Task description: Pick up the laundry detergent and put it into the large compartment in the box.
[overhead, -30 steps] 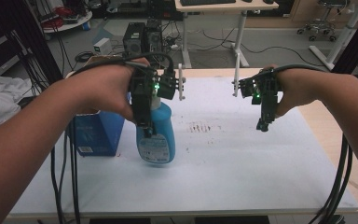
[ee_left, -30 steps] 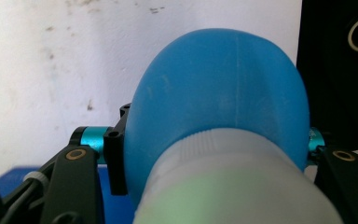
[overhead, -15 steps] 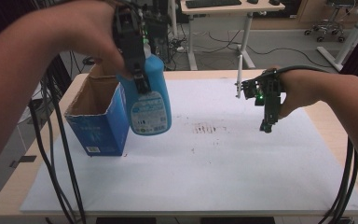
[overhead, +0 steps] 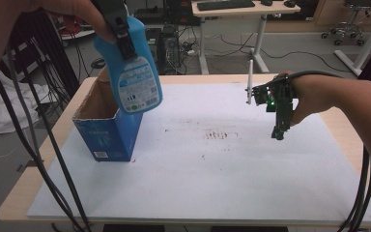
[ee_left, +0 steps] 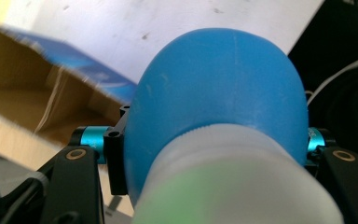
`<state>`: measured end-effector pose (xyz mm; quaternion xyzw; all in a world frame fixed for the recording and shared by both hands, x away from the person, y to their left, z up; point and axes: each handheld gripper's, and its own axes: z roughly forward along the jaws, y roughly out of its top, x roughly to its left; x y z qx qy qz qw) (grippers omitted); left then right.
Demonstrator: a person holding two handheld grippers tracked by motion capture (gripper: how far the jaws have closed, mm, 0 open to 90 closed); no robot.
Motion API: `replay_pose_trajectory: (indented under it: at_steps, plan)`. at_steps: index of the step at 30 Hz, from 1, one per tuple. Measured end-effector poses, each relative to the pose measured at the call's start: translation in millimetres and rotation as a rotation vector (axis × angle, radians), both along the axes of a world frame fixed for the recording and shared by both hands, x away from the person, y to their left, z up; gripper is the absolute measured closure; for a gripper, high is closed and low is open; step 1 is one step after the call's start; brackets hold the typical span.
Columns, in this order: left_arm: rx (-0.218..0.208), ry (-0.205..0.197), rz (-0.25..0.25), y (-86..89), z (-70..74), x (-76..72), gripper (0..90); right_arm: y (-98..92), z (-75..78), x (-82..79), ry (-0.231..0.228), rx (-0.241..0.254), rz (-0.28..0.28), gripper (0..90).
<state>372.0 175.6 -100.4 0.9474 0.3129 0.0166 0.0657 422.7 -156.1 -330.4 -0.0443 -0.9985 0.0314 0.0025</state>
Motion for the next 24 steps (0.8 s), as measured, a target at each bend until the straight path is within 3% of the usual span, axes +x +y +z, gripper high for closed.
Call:
replay_pose_trajectory:
  at_steps: [6, 7, 16, 24]
  plan:
    - [0.048, -0.021, 0.186, 36.2, 1.6, 10.9, 38.0, 0.8, -0.6, 0.6, 0.001, -0.001, 0.005, 2.7]
    - [0.048, -0.021, 0.186, 36.2, 1.6, 10.9, 38.0, 0.8, -0.6, 0.6, 0.001, -0.001, 0.005, 2.7]
    - [0.069, 0.001, 0.379, 65.6, -12.8, 27.4, 38.0, 2.7, -2.1, 1.4, 0.005, -0.002, 0.005, 2.7]
    - [0.068, 0.020, 0.463, 72.0, -33.0, 38.6, 38.0, 2.2, -1.8, 1.5, 0.001, -0.002, 0.003, 2.8]
